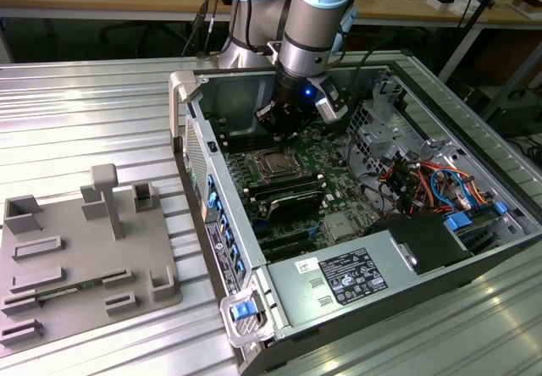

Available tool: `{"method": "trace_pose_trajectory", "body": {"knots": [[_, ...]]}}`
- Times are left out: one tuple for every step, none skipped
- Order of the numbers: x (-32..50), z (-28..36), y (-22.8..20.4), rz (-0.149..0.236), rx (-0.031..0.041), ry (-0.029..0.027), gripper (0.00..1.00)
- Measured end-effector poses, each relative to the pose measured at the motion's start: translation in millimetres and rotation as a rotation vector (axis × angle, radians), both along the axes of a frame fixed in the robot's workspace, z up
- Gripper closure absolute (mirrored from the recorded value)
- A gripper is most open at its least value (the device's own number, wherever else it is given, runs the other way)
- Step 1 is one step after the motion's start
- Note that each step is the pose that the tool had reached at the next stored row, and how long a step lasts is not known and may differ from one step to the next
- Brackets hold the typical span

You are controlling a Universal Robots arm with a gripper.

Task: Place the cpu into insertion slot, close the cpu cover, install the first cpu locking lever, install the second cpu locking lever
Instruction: 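Install the first cpu locking lever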

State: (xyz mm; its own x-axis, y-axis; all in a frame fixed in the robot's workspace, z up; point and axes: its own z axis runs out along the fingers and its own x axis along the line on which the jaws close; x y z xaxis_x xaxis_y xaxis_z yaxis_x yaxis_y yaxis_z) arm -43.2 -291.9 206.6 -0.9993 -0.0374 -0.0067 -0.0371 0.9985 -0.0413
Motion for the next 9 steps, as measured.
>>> {"method": "trace_pose_trajectory", "body": {"knots": [[0.0,0.0,0.2,0.0,-0.0001,0.0001,0.89],[0.0,0.1,0.3,0.0,-0.0001,0.0001,0.89],[0.0,0.2,0.4,0.0,0.0,0.0,0.89],[0.0,0.4,0.5,0.0,0.0,0.0001,0.89],[0.0,0.9,0.5,0.0,0.0,0.0001,0.89],[0.0,1.6,0.5,0.0,0.0001,0.0,0.89],[0.0,3.0,0.5,0.0,0.0001,0.0,0.89],[-0.1,4.4,0.5,0.0,0.0001,0.0,0.89],[-0.1,5.8,0.5,0.0,0.0,0.0001,0.89]]}}
